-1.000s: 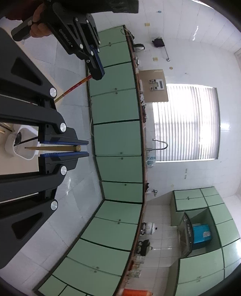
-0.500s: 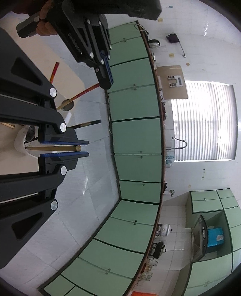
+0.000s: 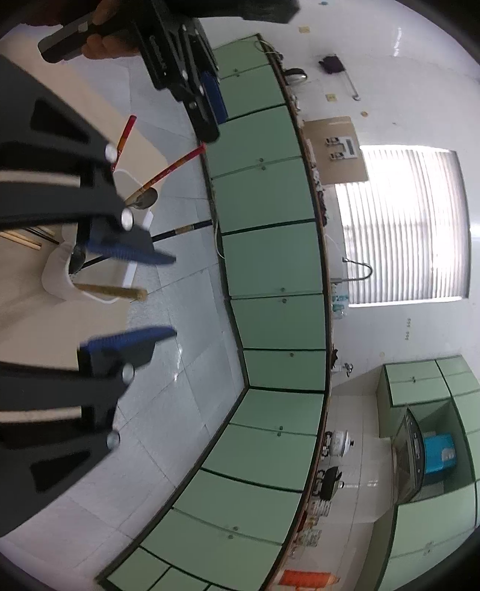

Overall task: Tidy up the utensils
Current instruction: 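Lower both chopsticks into the white holder and open both tools, then move both tools back over the remaining chopsticks on the mat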

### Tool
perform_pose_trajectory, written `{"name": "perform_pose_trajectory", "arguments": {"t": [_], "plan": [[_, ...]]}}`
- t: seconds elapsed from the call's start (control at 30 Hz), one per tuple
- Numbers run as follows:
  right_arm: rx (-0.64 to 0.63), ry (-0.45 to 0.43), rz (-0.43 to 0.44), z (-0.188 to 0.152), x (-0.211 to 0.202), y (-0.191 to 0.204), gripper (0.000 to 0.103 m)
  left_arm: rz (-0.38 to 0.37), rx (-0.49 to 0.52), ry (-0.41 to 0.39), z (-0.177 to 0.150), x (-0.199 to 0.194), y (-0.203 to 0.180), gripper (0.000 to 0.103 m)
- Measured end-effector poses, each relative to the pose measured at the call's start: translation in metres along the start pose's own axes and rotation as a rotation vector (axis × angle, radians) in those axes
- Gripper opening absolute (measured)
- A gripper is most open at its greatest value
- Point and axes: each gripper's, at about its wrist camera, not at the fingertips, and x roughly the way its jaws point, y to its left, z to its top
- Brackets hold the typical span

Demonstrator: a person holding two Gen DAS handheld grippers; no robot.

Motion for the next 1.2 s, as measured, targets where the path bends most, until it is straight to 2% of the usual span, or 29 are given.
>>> {"name": "perform_pose_trajectory", "arguments": {"t": [0.03,0.07,0.13,0.23,0.33,0.47,0.77,0.93,1.1,1.2], "plan": [[0.012,-0.005,-0.012,-0.002,-0.005,-0.002,0.058,0.007,-0.003,-0.008,-0.003,-0.006,0.000,0.065],[0.025,-0.010,-0.024,-0.004,-0.010,-0.004,0.070,0.014,-0.009,-0.015,-0.005,-0.011,0.001,0.067],[0.036,-0.008,-0.030,-0.013,-0.017,-0.005,0.074,0.020,-0.024,-0.029,-0.014,-0.024,0.004,0.078],[0.034,0.000,-0.039,-0.032,-0.028,-0.001,0.080,0.048,-0.008,-0.051,-0.034,-0.044,-0.001,0.083],[0.012,0.019,-0.057,-0.057,-0.036,0.009,0.082,0.081,0.021,-0.058,-0.057,-0.058,-0.007,0.086],[-0.004,0.052,-0.068,-0.091,-0.045,0.024,0.082,0.098,0.052,-0.028,-0.096,-0.071,-0.017,0.086],[0.027,0.153,-0.074,-0.172,-0.056,0.048,0.082,0.139,0.049,0.106,-0.177,-0.077,-0.019,0.086],[0.062,0.232,-0.062,-0.212,-0.071,0.056,0.082,0.127,0.027,0.184,-0.206,-0.088,-0.013,0.086],[0.031,0.284,-0.081,-0.237,-0.082,0.065,0.081,0.131,0.050,0.248,-0.228,-0.094,-0.013,0.086],[0.006,0.301,-0.076,-0.247,-0.085,0.074,0.075,0.134,0.058,0.273,-0.240,-0.097,-0.017,0.086]]}}
